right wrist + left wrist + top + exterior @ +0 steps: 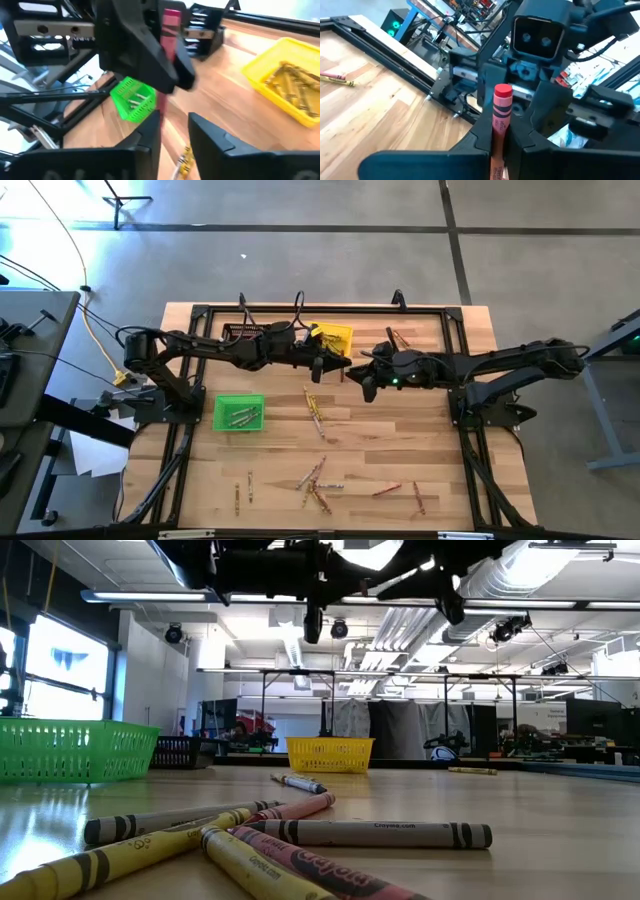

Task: Sort crayons
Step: Put the red crayon into the black bin, then put the yellow crayon into the yellow bin

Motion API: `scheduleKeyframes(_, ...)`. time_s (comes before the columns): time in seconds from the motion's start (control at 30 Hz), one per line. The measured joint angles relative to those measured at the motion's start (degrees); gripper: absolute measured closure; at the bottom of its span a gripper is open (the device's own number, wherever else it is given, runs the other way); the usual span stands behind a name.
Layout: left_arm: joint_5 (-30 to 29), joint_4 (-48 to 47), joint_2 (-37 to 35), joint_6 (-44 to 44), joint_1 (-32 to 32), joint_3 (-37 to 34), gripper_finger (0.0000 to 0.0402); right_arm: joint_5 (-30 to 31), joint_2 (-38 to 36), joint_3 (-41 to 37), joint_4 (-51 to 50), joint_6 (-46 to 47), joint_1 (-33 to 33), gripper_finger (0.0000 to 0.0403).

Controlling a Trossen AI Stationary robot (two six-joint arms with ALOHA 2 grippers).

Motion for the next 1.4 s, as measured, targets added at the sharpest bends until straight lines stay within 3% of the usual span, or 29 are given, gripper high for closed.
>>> scheduleKeyframes(0.17, 2.1, -4.6, -1.1, 3.8, 4.9, 0.0, 0.0396, -2.8, -5.2, 0.0, -8.7, 1.8, -1.1, 0.0279)
scheduleKeyframes(0.27, 2.0, -16.5, -3.5, 10.2, 9.3, 0.0, 0.0396, -3.0, -8.3, 0.0, -14.0, 4.8, -1.2, 0.0274)
scheduleKeyframes(0.33, 1.0, -29.3, -5.7, 14.5, 12.9, 0.0, 0.0396, -3.1, -9.7, 0.0, -17.5, 6.5, -0.9, 0.0274)
scheduleKeyframes(0.4, -3.5, -41.5, -7.8, 19.0, 16.2, 0.0, 0.0396, -2.7, -10.6, 0.0, -20.5, 8.0, -0.6, 0.0275)
scheduleKeyframes(0.53, -18.9, -64.7, -11.3, 21.9, 22.2, 0.0, 0.0396, -1.1, -10.8, 0.0, -25.9, 10.6, 0.0, 0.0274)
scheduleKeyframes(0.67, -30.7, -76.5, -12.6, 20.6, 26.5, -0.5, 0.0395, 0.6, -10.2, 0.0, -29.9, 11.2, 0.0, 0.0274)
scheduleKeyframes(1.17, -32.4, -74.9, -12.5, 27.0, 30.6, -5.2, 0.0322, 0.7, -10.0, 0.0, -35.1, 8.6, -4.9, 0.0274)
scheduleKeyframes(1.4, -20.5, -70.9, -12.5, 26.3, 30.0, -3.8, 0.0306, 0.7, -9.1, 0.0, -44.6, 9.4, -15.3, 0.0274)
